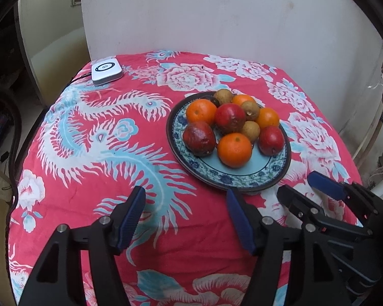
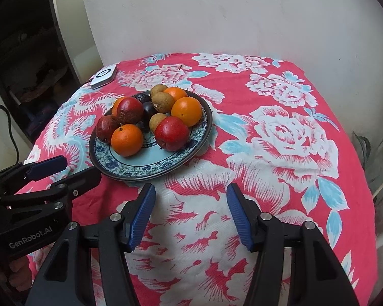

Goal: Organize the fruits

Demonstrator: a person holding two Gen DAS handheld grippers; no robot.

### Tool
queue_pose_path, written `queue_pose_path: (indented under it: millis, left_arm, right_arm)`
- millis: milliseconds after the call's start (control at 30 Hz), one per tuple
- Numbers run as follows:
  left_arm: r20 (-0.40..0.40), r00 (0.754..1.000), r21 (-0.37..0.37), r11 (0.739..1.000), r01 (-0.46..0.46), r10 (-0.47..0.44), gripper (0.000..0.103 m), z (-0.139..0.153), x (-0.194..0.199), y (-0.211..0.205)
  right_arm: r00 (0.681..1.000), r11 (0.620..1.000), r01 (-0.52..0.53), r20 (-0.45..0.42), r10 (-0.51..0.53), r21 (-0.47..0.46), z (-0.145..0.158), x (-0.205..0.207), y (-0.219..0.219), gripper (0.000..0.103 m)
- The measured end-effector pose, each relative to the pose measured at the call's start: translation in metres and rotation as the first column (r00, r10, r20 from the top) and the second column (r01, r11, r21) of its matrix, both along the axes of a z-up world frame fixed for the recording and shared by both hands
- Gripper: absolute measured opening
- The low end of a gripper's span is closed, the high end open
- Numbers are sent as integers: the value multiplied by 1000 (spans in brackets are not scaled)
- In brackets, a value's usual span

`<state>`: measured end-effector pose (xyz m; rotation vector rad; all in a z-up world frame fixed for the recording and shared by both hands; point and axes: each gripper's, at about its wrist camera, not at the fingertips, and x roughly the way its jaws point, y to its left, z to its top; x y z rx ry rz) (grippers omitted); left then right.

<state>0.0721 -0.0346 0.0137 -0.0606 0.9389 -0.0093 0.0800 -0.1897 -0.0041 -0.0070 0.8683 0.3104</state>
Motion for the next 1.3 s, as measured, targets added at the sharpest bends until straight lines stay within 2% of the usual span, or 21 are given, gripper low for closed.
queue_pose_path:
  millis: [167, 433, 667, 1300]
  left_arm:
    - [-24, 1000, 4, 1000, -6, 6, 70, -7, 1, 0]
    - [-9, 1000, 20, 1000, -15, 15, 70, -9, 0, 1]
    - [28, 999, 63, 998, -29, 27, 70, -12, -2, -1]
    - [32, 999, 58, 998, -32, 30, 72, -13, -2, 1]
  right_arm:
    - [1000, 1000, 3, 0, -3, -12, 0, 0, 2, 60]
    - [1000, 1000, -3, 0, 3, -23, -1, 0, 4, 62]
    - [1000, 998, -5, 3, 5, -64, -1, -1, 10, 64]
    - [1000, 997, -2, 3, 3, -71, -1, -1, 11, 64]
